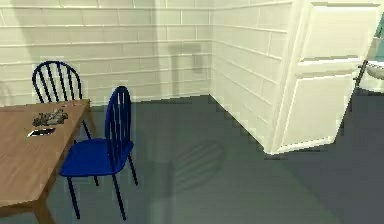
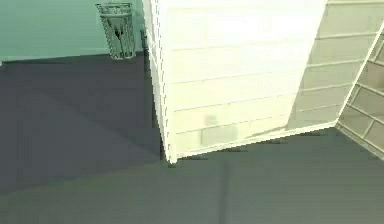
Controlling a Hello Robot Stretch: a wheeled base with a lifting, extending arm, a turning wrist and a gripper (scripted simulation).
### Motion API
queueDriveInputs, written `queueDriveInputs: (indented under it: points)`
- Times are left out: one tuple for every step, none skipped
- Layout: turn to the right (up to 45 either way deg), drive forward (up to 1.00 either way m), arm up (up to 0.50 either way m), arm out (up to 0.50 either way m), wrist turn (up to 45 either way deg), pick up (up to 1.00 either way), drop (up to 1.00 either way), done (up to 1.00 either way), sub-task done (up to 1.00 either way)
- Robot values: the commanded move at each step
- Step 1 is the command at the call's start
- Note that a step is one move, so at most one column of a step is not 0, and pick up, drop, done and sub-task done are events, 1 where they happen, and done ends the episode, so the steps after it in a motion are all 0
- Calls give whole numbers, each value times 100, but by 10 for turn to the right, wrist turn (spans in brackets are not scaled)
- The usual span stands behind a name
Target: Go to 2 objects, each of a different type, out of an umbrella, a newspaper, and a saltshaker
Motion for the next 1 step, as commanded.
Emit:
queueDriveInputs:
  points:
    - [450,0,0,0,0,0,0,0,0]
